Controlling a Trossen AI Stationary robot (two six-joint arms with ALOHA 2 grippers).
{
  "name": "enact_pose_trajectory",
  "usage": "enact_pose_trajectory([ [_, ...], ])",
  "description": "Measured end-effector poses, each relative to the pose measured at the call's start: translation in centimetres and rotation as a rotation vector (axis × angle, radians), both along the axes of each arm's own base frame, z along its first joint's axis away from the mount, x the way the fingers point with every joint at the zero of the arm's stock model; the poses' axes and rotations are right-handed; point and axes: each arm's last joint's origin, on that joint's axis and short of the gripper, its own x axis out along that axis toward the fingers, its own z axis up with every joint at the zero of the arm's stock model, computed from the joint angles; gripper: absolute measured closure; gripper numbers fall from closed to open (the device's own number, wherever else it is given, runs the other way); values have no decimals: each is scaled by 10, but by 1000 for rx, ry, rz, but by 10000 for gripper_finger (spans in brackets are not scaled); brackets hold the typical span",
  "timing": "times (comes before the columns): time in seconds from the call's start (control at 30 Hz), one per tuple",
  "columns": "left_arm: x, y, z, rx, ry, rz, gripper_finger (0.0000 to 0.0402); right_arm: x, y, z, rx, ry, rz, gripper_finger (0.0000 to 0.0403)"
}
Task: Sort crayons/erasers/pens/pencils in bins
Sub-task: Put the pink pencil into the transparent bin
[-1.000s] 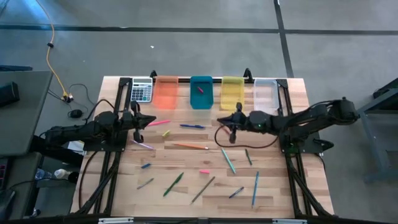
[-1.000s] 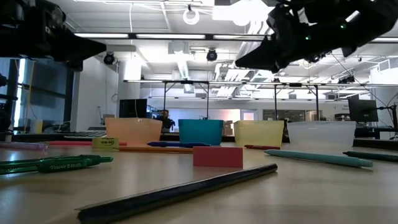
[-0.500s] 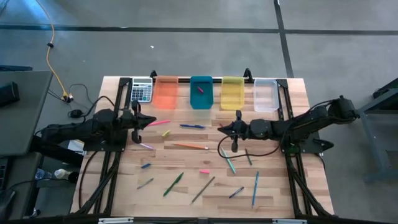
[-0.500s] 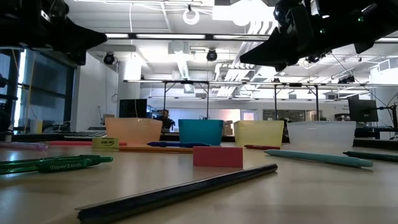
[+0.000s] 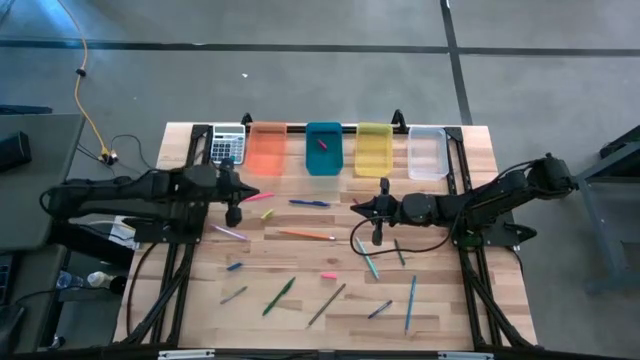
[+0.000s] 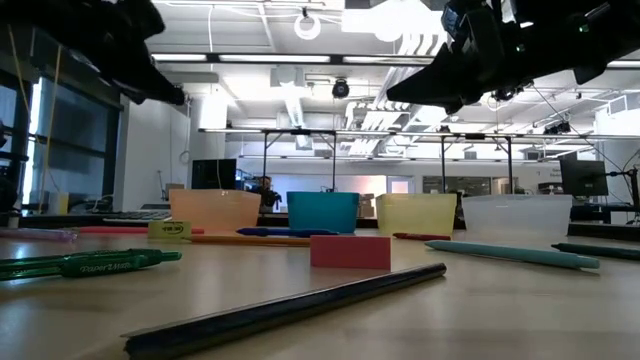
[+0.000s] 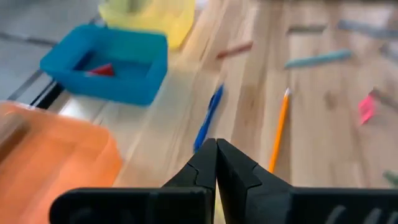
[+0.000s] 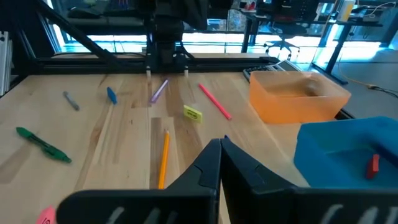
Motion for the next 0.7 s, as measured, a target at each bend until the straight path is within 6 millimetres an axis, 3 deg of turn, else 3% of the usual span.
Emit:
enact_pose_trajectory([
  [0.33,30,16,-2,-11,305,-1,402,0,8,4,-35,-38,38,403],
  [0.7,51,38,-39,-92,536,-114,402,0,8,4,-45,-36,40,403],
])
